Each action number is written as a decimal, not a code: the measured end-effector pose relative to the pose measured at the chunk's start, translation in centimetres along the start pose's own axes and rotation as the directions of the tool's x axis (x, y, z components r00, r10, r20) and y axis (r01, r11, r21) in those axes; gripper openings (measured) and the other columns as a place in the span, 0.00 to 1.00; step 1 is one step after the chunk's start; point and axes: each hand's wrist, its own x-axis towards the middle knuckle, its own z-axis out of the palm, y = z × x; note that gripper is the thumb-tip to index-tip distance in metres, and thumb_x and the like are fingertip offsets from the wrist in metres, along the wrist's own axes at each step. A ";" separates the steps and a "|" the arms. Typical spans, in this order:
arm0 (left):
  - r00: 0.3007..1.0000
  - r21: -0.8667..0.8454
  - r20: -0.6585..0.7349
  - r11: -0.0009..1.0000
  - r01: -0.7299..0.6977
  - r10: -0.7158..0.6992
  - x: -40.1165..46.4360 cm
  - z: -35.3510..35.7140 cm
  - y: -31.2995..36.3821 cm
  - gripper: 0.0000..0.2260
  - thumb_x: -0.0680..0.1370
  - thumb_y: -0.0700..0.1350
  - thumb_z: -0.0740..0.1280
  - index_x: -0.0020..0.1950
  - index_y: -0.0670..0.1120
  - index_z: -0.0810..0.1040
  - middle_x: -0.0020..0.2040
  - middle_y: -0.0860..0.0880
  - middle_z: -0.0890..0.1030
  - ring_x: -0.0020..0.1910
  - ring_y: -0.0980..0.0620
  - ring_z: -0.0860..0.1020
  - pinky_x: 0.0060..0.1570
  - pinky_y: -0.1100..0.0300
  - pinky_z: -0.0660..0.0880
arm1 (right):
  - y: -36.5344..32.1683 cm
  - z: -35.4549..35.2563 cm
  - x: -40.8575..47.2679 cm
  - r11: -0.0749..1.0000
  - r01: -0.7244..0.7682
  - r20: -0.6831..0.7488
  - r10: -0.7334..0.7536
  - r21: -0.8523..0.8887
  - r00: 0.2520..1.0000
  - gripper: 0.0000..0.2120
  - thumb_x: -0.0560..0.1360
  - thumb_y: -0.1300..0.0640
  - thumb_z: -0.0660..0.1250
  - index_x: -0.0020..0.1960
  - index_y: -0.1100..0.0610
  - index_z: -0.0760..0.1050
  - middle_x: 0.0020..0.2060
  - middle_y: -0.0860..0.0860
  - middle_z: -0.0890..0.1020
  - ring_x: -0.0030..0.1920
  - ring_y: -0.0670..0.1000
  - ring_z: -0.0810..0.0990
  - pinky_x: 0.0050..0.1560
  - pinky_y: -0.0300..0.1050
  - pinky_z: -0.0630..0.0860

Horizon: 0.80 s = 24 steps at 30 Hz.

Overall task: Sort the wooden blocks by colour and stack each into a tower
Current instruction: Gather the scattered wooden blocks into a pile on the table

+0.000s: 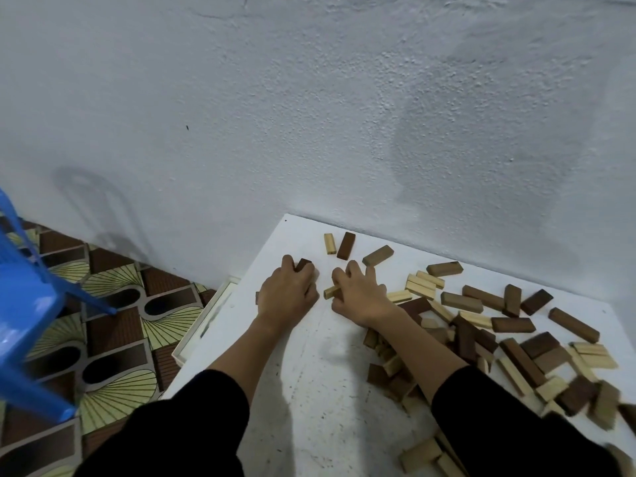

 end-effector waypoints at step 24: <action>0.999 0.006 0.048 1.000 -0.017 0.016 -3.3 -1.2 0.9 0.08 0.78 0.50 0.60 0.51 0.49 0.77 0.44 0.48 0.67 0.32 0.49 0.71 0.26 0.64 0.54 | 0.3 1.4 -1.1 0.999 0.038 -0.162 -0.036 0.012 0.986 0.11 0.76 0.69 0.55 0.53 0.57 0.66 0.53 0.56 0.65 0.51 0.57 0.63 0.42 0.51 0.70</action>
